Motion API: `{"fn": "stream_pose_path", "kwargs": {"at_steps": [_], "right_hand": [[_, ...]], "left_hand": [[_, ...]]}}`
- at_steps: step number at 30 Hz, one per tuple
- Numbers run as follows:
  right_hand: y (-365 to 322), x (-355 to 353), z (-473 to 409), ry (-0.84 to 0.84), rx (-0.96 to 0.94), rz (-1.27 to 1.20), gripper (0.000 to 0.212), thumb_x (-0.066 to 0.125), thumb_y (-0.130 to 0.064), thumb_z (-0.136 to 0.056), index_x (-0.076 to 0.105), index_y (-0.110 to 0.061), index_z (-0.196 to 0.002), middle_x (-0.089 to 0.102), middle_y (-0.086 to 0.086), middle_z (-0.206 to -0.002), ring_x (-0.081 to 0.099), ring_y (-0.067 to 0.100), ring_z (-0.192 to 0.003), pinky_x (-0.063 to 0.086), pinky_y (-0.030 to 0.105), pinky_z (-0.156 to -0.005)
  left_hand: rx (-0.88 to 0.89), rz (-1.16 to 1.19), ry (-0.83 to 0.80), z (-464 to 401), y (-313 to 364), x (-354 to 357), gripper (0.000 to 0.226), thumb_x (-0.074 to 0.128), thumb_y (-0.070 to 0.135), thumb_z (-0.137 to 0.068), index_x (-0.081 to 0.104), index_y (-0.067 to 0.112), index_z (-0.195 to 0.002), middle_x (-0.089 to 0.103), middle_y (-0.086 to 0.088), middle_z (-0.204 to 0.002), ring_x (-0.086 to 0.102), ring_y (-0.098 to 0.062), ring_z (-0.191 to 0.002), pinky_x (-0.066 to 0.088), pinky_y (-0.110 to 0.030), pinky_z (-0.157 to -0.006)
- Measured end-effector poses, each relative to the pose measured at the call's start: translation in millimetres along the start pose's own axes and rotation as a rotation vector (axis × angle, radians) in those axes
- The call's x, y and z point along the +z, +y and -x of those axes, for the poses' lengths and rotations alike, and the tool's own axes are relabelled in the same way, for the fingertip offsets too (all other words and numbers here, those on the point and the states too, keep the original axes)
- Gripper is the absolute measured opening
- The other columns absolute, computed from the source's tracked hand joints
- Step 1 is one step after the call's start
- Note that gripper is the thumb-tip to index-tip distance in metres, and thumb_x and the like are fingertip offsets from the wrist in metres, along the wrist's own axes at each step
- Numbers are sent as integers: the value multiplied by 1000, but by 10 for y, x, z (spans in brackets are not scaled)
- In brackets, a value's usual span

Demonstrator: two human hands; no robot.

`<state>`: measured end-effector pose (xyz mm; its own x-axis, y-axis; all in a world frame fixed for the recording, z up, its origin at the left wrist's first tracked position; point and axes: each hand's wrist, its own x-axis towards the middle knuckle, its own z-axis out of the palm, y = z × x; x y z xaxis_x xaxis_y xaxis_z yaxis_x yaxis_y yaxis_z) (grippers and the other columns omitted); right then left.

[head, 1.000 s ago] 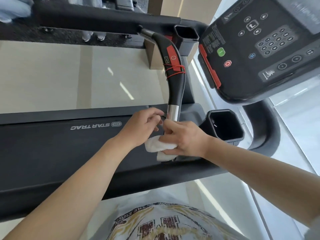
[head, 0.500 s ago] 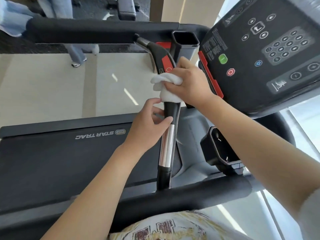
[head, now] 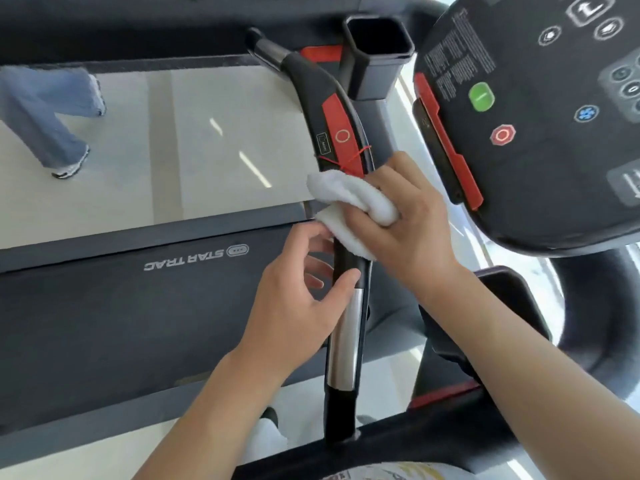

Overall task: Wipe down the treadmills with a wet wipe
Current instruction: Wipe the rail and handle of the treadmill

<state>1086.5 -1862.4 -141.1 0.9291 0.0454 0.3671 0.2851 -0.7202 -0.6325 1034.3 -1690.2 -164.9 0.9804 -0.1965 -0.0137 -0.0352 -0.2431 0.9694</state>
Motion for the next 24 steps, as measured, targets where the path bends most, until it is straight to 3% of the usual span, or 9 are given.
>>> {"fn": "stream_pose_path", "kwargs": {"at_steps": [4,9,17,20,24], "right_hand": [[91,8,-138,24,-18,-22,13,75,-10,-90,66,-3,-86,51,9,-88,51,13,-73,44,30,-64],[212,36,-581,120,47,16,24,70,-24,-93,62,-3,-84,54,11,-88,52,19,-74,46,42,-65],[-47,76,74,193,111,42,27,64,-35,-93,62,-9,-87,52,3,-89,53,19,-70,49,43,-61],[-156,138,369,230,111,75,29,65,-35,-93,57,-9,-84,50,3,-86,50,17,-64,45,38,-54],[-276,178,631,259,132,111,30,70,-27,-95,44,-22,-81,48,-1,-82,44,13,-60,34,25,-52]], "left_hand": [[-9,7,2,-2,-5,16,40,78,19,-93,56,26,-125,70,17,-114,72,-18,-92,59,-40,-81],[-10,-16,-7,13,-58,20,39,77,21,-95,54,27,-126,70,17,-117,72,-18,-91,58,-40,-83],[13,-82,-53,0,-10,-59,30,69,19,-100,54,31,-122,68,21,-114,69,-10,-91,57,-34,-86],[6,-149,-103,-7,29,-136,22,66,19,-100,57,30,-116,70,21,-110,68,-4,-89,54,-28,-83],[40,-329,-154,81,75,-186,17,67,25,-98,57,31,-110,70,21,-106,67,-2,-89,52,-27,-75]]}}
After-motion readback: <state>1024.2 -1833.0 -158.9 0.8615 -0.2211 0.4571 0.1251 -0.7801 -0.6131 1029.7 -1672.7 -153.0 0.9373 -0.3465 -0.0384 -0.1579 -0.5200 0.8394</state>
